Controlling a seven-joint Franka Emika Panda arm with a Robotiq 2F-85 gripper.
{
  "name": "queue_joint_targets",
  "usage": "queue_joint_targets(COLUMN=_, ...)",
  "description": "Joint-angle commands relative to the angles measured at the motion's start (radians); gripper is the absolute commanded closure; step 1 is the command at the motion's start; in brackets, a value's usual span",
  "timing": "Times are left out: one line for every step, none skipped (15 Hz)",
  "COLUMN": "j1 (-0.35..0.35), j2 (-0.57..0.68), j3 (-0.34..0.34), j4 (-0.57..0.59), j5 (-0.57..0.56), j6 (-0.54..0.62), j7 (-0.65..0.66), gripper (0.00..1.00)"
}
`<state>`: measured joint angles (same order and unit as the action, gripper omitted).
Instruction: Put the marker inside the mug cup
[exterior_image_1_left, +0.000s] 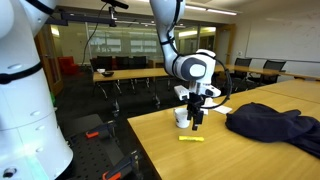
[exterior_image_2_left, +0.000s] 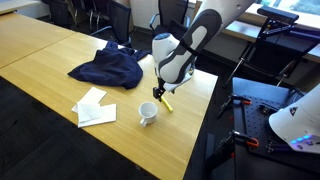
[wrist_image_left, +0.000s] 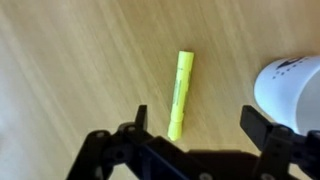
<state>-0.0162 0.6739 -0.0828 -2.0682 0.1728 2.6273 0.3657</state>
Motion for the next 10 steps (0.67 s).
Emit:
queue_joint_targets(j1=-0.069, j2=0.068, j3=0.052, j4=0.078, j5=0.072, j6=-0.057, j7=-0.076, gripper=0.00)
queue_joint_targets(j1=-0.077, j2=0.091, j3=0.050, j4=0.093, j5=0.079, j6=-0.060, j7=-0.080, gripper=0.05)
queue_joint_targets(j1=-0.087, j2=0.113, j3=0.049, j4=0.109, j5=0.086, j6=-0.061, j7=-0.087, gripper=0.07)
queue_joint_targets(j1=-0.108, j2=0.129, j3=0.056, j4=0.123, j5=0.097, j6=-0.066, j7=-0.102, gripper=0.14)
queue_joint_targets(j1=-0.113, j2=0.145, j3=0.053, j4=0.134, j5=0.097, j6=-0.063, j7=-0.109, gripper=0.31)
queue_joint_targets(j1=-0.128, j2=0.157, j3=0.060, j4=0.147, j5=0.101, j6=-0.069, j7=-0.128, gripper=0.32)
queue_joint_targets(j1=-0.131, j2=0.172, j3=0.057, j4=0.161, j5=0.097, j6=-0.073, j7=-0.134, gripper=0.39)
queue_joint_targets(j1=-0.135, j2=0.183, j3=0.059, j4=0.176, j5=0.094, j6=-0.083, j7=-0.139, gripper=0.48)
queue_joint_targets(j1=-0.139, j2=0.195, j3=0.062, j4=0.192, j5=0.092, j6=-0.089, j7=-0.148, gripper=0.55)
queue_joint_targets(j1=-0.136, j2=0.203, j3=0.063, j4=0.206, j5=0.091, j6=-0.102, j7=-0.146, gripper=0.64)
